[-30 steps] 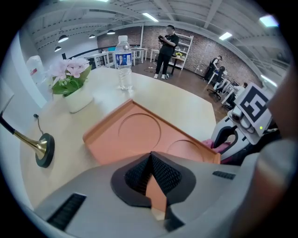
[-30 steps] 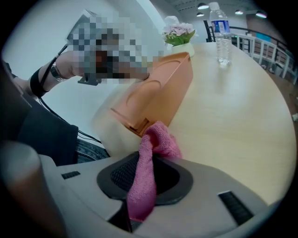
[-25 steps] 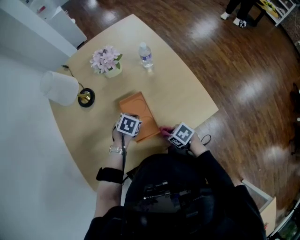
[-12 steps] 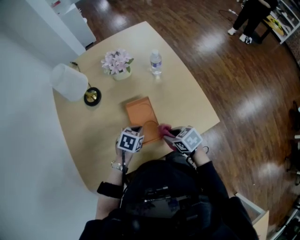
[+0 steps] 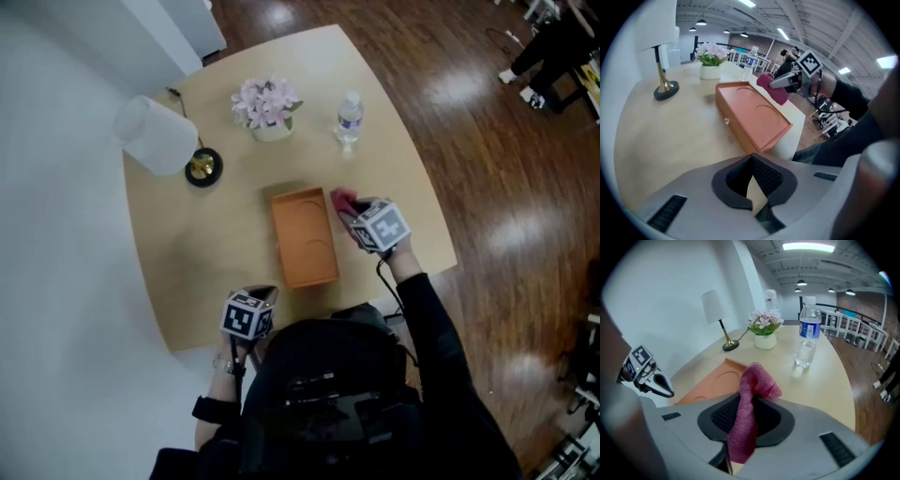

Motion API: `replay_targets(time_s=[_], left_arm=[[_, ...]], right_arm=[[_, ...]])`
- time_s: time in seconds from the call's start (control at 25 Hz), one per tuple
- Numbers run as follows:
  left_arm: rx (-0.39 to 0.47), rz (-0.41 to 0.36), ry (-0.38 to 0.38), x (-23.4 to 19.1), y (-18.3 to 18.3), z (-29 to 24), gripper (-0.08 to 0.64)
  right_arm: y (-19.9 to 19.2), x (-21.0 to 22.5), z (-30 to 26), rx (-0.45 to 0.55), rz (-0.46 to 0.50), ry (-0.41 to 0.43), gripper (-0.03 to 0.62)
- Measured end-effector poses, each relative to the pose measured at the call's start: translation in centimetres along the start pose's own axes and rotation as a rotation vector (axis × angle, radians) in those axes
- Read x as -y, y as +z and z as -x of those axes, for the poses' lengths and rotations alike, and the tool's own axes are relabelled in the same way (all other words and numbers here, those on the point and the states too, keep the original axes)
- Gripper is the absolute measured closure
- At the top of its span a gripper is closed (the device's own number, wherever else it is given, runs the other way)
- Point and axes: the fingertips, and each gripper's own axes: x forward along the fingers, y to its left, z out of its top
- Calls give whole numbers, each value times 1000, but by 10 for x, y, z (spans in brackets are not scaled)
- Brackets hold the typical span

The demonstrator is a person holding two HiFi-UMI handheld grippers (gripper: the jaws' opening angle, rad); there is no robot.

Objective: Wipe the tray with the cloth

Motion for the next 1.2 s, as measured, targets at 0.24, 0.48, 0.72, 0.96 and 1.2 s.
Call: replay_targets(time_s=[0.24,0.48,0.72,0.96,1.2], left_arm=[[-52,135,-78,40,-14,-27,558],[-31,271,-1,31,-7,-57,558],[-33,406,39,33,-4,-60,559],[-70,382,51,24,2,-60,560],[-75,282,116,-23,28,-48,560]], right_arm=[[66,40,-57,-46,176,39,500],[88,31,-107,-135,356,189,500],[74,21,-124,-225,454,325,502],[58,28,-113,-294,519,391,511],[20,55,-82,-317,400,311,514]])
